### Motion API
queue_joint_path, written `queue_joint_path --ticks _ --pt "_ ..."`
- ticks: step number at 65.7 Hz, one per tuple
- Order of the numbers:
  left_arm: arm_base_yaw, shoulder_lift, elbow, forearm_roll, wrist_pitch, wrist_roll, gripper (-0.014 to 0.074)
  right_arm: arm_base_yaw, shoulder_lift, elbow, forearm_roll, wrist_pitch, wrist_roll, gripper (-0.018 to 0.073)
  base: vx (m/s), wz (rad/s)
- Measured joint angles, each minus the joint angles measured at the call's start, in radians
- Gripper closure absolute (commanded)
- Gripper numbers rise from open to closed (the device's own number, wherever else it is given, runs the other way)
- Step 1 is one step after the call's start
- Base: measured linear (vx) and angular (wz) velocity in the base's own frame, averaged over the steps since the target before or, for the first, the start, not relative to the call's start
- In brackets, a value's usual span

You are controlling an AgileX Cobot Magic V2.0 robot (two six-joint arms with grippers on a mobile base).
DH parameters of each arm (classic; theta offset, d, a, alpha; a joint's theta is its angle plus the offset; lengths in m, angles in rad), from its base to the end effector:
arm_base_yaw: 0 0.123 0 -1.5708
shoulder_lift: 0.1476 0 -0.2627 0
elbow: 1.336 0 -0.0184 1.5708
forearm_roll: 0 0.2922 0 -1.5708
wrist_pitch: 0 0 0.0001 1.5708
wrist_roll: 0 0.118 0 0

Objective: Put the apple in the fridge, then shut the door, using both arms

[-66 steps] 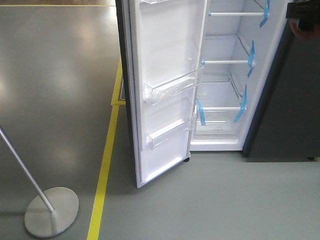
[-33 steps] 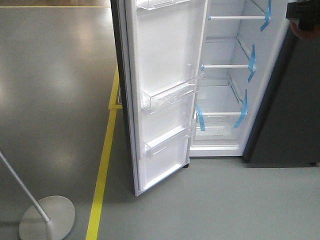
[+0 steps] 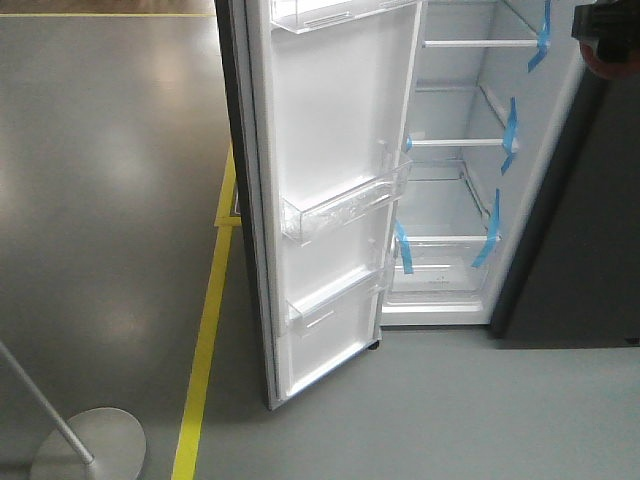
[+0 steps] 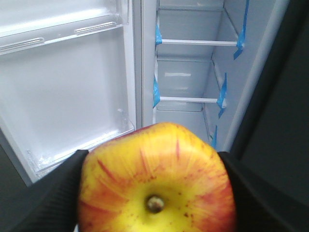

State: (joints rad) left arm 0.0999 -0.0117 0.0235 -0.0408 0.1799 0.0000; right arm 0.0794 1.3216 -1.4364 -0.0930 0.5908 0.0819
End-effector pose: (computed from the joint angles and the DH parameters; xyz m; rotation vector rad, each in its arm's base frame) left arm 0.1464 0.0138 0.1866 -0.1117 1.6716 0.0390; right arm 0.3644 0.0229 0.4164 -0.0391 1.9567 0.0046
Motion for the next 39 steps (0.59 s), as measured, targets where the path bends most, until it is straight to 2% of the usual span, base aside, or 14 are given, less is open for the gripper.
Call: queue_joint_path --ticks 39 --pt "0.000 0.000 0.000 0.000 0.000 0.000 0.0602 0.000 0.000 0.000 0.000 0.000 0.000 0.0391 0.10 0.01"
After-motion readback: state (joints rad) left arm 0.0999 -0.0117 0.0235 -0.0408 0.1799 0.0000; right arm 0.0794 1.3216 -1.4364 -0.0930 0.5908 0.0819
